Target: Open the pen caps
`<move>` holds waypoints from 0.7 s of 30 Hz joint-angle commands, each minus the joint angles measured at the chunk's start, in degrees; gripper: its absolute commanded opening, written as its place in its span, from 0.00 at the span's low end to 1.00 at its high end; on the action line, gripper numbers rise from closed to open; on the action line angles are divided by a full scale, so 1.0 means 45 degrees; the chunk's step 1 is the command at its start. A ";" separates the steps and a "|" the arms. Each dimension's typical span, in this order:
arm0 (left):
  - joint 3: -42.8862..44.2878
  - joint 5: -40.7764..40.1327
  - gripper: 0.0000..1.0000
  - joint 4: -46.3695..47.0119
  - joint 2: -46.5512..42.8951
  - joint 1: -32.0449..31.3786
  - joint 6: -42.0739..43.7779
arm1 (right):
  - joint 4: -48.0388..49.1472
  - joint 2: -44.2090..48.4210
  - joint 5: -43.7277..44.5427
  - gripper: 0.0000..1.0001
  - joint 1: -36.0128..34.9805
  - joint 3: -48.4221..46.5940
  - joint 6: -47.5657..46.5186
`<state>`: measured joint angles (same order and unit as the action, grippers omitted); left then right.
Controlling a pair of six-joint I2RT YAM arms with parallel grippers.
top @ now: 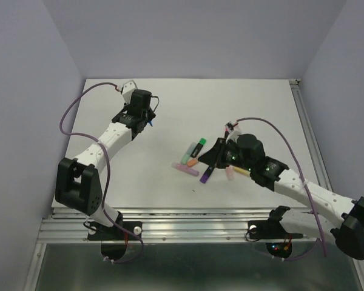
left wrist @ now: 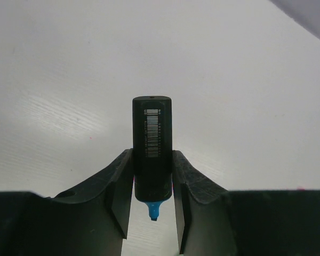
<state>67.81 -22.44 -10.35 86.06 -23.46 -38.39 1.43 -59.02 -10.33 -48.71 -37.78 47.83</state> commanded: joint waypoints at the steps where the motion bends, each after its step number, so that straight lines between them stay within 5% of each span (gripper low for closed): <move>1: 0.1082 0.0845 0.00 -0.0356 0.0873 0.0604 0.2787 | -0.2267 -0.0843 0.0713 0.01 0.2927 -0.1524 -0.1429; 8: 0.2449 0.1531 0.00 -0.0610 0.3078 0.1483 0.4430 | -0.3597 -0.5056 0.1525 0.01 0.7947 -0.4295 -0.3498; 12: 0.3326 0.2113 0.00 -0.0883 0.4135 0.1853 0.4956 | -0.4438 -0.8011 0.3756 0.01 0.8753 -0.6929 -0.4281; 21: 0.4987 0.1763 0.04 -0.1957 0.6303 0.1952 0.5309 | -0.5805 -1.1607 0.5028 0.07 0.9496 -1.0177 -0.5336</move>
<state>85.71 -13.89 -16.27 113.51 -14.79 -16.88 -21.02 -109.91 7.68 -6.11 -77.32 27.70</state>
